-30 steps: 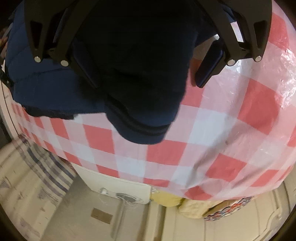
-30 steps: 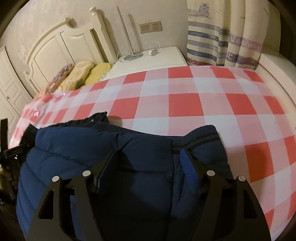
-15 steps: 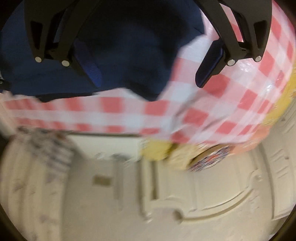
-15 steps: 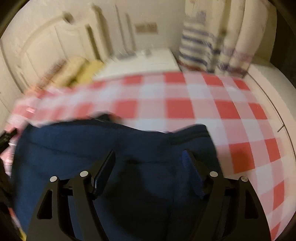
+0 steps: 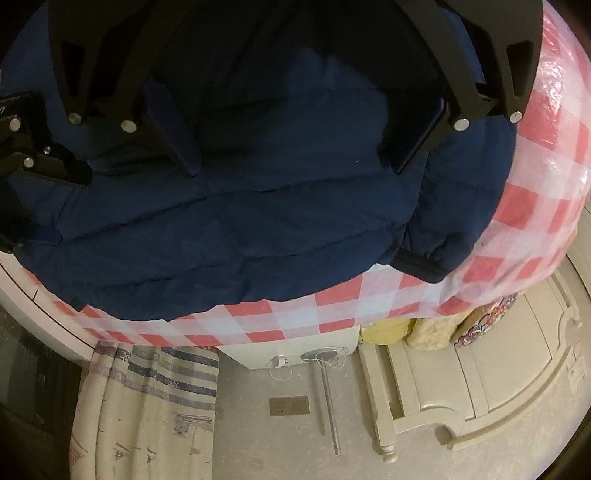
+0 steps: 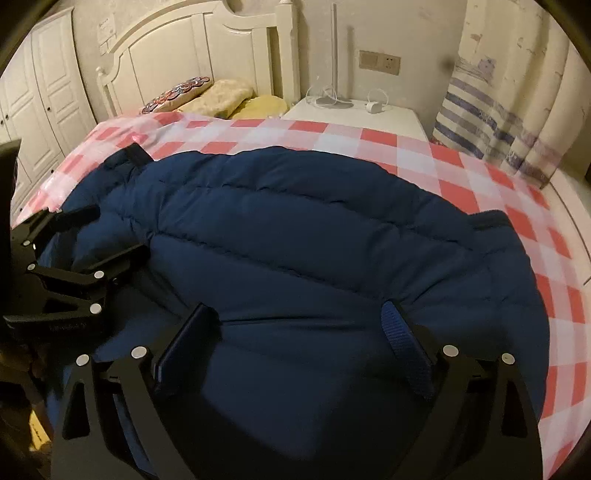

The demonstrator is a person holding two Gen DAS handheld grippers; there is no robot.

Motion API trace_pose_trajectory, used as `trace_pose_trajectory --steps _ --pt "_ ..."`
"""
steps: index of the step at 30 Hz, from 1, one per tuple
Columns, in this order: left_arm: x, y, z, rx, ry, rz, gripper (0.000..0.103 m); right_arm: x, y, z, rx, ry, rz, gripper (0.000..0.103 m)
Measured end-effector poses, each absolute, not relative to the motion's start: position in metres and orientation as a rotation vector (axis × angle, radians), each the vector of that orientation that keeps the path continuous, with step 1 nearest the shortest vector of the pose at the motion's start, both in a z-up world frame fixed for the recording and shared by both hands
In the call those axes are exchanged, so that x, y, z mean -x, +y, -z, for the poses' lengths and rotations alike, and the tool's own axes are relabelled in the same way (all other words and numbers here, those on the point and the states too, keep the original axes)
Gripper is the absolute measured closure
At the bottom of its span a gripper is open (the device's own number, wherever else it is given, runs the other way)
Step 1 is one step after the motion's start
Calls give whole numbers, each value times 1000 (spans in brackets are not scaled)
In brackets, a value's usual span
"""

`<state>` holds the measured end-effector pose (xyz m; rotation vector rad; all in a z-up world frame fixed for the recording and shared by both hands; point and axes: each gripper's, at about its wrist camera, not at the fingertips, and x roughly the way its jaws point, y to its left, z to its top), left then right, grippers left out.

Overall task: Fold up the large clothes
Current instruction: 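Press and smooth the spread jacket flat with both tools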

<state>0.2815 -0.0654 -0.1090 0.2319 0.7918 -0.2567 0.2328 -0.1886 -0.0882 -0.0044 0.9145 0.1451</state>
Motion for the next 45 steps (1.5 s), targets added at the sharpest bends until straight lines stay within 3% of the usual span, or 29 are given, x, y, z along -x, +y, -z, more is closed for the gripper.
trace_pose_trajectory --steps 10,18,21,25,36,45 --pt "-287 -63 111 -236 823 255 2 -233 -187 92 -1 908 -148 11" --pt "-246 -4 64 -169 725 145 2 -179 -189 48 -38 818 -143 11" --pt "-241 23 78 -181 752 81 2 -163 -187 44 15 804 -134 11" --pt "-243 49 108 -100 794 112 2 -161 -193 83 27 874 -110 6" --pt "-243 48 109 -120 789 95 2 -162 -201 92 11 836 -129 4" --pt "-155 4 65 -123 668 240 2 -94 -195 56 14 742 -166 5"
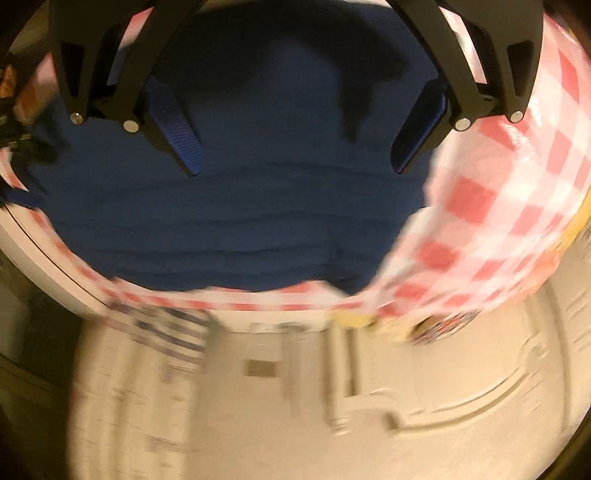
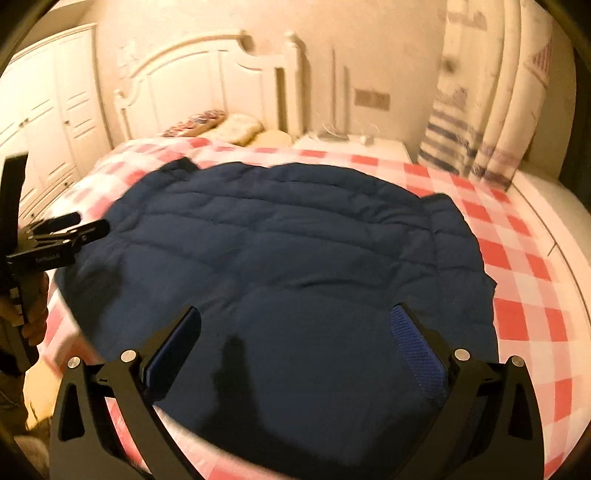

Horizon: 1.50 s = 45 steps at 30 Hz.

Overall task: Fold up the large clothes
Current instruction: 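Press and smooth the spread jacket flat with both tools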

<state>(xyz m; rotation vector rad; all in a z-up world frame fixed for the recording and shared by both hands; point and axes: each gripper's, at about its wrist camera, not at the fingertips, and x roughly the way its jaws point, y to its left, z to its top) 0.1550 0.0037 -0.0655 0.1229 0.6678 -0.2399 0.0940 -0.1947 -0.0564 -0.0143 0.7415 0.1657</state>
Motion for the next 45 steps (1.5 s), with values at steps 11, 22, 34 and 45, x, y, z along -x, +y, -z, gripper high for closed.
trace_pose_trajectory --steps 11,22,34,45 --pt "-149 -51 123 -292 737 250 2 -84 -171 98 165 792 -149 4" --pt "-148 -47 125 -280 735 246 2 -53 -221 86 80 787 -40 5" --pt "-149 -45 125 -280 737 247 2 -43 -240 84 -76 747 -80 5" --pt "-149 -44 121 -260 745 256 2 -52 -243 105 -68 821 -92 4"
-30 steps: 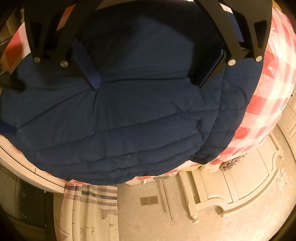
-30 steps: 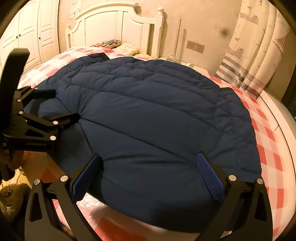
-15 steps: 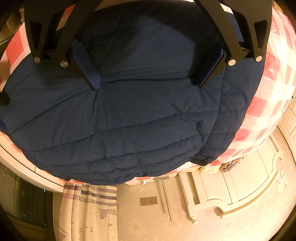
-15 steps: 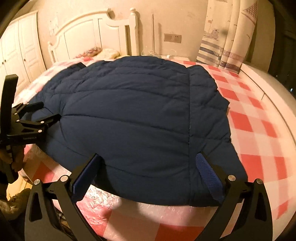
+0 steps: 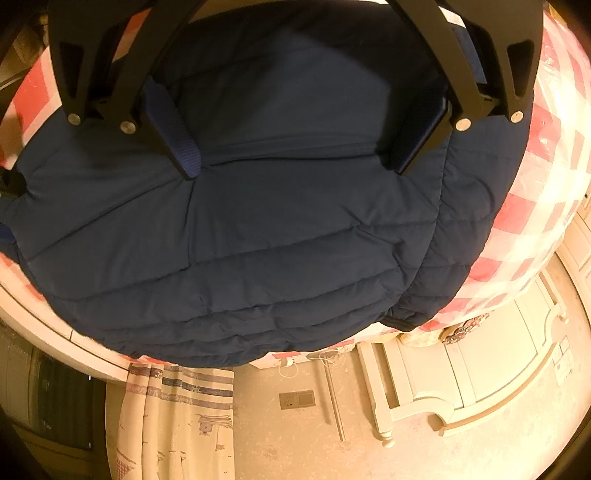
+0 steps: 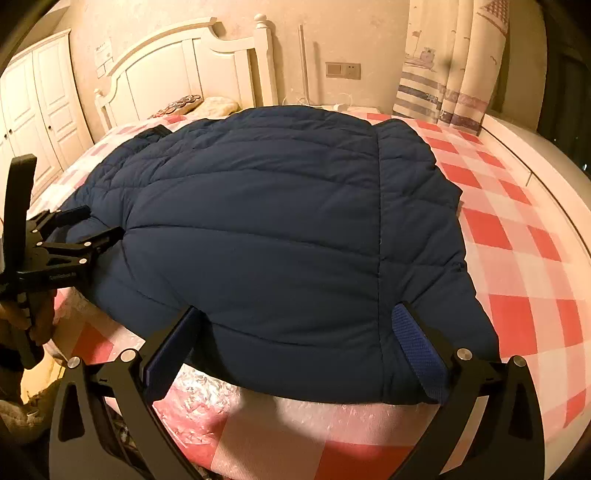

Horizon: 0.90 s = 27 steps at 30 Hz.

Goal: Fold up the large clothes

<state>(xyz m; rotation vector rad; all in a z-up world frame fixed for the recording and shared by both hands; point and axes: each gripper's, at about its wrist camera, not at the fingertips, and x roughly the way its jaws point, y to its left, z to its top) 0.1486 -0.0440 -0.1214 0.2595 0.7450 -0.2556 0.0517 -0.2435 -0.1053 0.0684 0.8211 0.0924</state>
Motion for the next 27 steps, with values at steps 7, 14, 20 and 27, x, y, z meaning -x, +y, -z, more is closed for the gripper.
trace_pose_trajectory --steps 7,14,20,27 --pt "-174 2 91 -151 735 173 2 -50 -254 84 -96 794 -86 5" --pt "-224 65 108 -13 850 65 2 -90 -283 87 -207 817 -29 5" --pt "-225 76 117 57 853 114 2 -91 -290 100 -230 842 -46 5" --pt "-220 75 122 59 834 108 2 -16 -337 73 -463 688 -47 5"
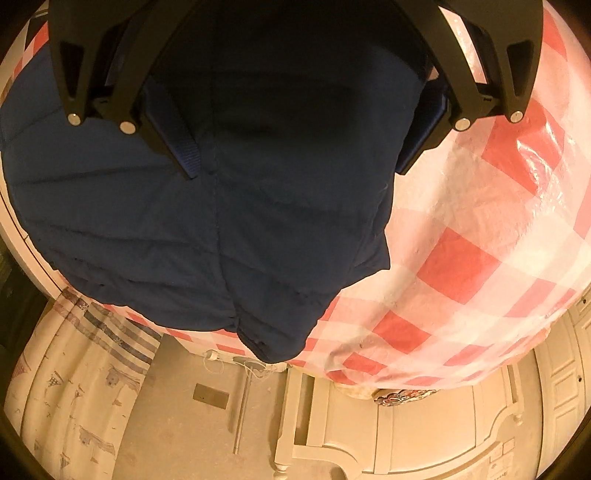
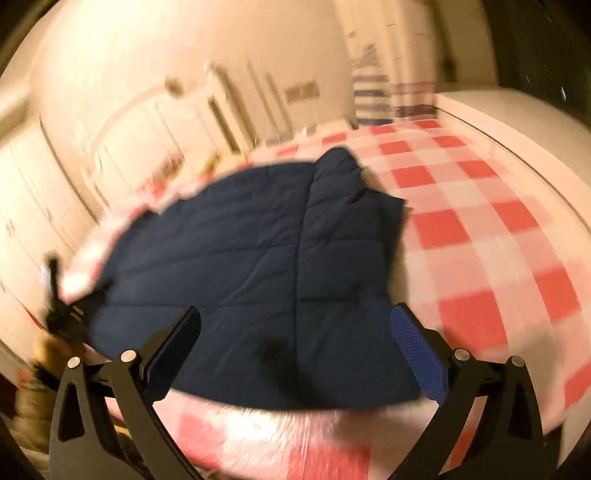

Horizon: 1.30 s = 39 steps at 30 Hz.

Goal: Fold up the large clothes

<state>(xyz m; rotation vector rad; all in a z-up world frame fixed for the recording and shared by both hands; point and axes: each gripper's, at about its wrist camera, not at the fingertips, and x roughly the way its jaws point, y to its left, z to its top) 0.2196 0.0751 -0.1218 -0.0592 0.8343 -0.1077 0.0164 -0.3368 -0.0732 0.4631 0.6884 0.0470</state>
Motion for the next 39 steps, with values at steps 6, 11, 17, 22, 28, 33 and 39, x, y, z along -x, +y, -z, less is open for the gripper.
trace_pose_trajectory --steps 6,11,17,22,28,33,39 --pt "-220 74 122 55 835 97 2 19 -351 103 -689 728 -156 8" --pt "-222 75 123 57 844 105 2 -6 -326 129 -697 813 -196 7" --pt "-226 76 126 53 853 118 2 -71 -312 132 -785 719 -68 7" --pt "-226 75 121 46 864 88 2 -81 -301 133 -799 591 -26 38" --pt "-208 19 59 -99 719 83 5 -34 -318 112 -827 475 -96 70" --pt "-239 -64 34 -219 700 149 5 -7 -328 105 -834 432 -95 71" --pt "-291 -169 64 -397 764 131 5 23 -323 90 -769 423 -97 71"
